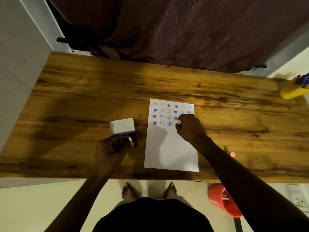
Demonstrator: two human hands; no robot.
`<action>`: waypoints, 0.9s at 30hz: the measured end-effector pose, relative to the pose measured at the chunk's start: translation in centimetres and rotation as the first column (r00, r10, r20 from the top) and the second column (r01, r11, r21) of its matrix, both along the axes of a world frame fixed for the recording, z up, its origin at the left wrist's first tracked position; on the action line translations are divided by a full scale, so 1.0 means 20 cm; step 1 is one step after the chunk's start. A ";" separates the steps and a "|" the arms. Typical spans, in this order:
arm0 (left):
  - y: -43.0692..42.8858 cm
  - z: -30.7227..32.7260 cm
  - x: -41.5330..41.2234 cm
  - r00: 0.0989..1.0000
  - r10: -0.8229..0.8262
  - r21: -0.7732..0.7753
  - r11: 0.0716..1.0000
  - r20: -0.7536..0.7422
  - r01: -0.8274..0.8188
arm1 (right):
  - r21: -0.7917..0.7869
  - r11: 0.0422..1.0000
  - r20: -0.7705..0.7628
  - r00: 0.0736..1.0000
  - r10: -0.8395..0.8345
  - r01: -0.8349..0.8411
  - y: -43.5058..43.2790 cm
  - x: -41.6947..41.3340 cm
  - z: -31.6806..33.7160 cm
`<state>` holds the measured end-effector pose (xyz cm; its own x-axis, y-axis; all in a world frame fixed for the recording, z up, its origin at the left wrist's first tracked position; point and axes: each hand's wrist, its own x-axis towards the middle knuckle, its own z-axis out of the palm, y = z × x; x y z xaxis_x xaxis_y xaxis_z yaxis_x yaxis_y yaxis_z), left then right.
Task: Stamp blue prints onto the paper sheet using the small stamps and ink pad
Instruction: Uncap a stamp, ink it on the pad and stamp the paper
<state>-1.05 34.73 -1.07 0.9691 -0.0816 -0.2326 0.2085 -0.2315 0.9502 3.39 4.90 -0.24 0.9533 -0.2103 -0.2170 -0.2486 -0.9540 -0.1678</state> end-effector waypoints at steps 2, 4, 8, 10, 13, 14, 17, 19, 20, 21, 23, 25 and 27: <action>-0.01 0.01 0.00 1.000 -0.002 -0.012 1.000 -0.006 0.002 | 0.002 1.000 0.002 1.000 -0.013 0.013 0.00 0.01 -0.02; -0.03 0.02 0.01 1.000 -0.009 -0.026 1.000 -0.016 0.009 | -0.004 0.999 0.005 0.999 -0.037 0.037 0.01 0.01 -0.03; -0.07 0.02 0.02 0.998 0.004 -0.029 1.000 -0.064 -0.005 | 0.000 0.999 -0.004 0.999 -0.041 0.041 0.03 0.03 -0.04; -0.09 0.03 0.02 0.999 -0.001 -0.008 1.000 -0.046 0.000 | -0.011 0.999 -0.017 0.999 -0.042 0.042 0.04 0.05 -0.03; -0.11 0.06 0.01 1.000 -0.007 -0.007 1.000 -0.011 0.007 | -0.017 0.999 -0.026 0.999 -0.044 0.043 0.04 0.06 0.00; -0.12 0.07 0.02 1.000 -0.006 -0.016 1.000 -0.007 0.006 | -0.013 0.999 -0.030 0.998 -0.048 0.048 0.04 0.06 0.01; -0.13 0.12 0.01 1.000 -0.016 -0.057 0.998 0.009 0.017 | 0.037 0.999 -0.051 0.998 -0.038 0.040 0.01 0.07 0.03; -0.15 0.15 0.01 0.999 -0.024 -0.074 0.997 0.028 0.026 | 0.050 0.999 -0.074 0.997 0.008 -0.004 -0.02 0.09 0.05; -0.16 0.16 0.00 0.999 -0.023 -0.078 0.997 0.029 0.026 | 0.084 0.996 -0.084 0.996 0.011 -0.004 -0.05 0.10 0.06; -0.17 0.17 0.00 0.999 -0.023 -0.078 0.997 0.032 0.025 | 0.127 0.992 -0.099 0.995 0.002 0.010 -0.07 0.11 0.08; -0.20 0.18 -0.01 0.999 -0.024 -0.067 0.997 0.040 0.027 | 0.244 0.967 -0.102 0.994 -0.043 0.067 -0.13 0.12 0.15; -0.24 0.19 -0.02 0.999 -0.025 -0.069 0.997 0.045 0.028 | 0.482 0.856 -0.066 0.982 -0.179 0.188 -0.20 0.09 0.21; -0.29 0.19 -0.03 0.998 -0.038 -0.068 0.997 0.047 0.041 | 0.769 0.587 -0.063 0.944 -0.323 0.252 -0.26 0.03 0.28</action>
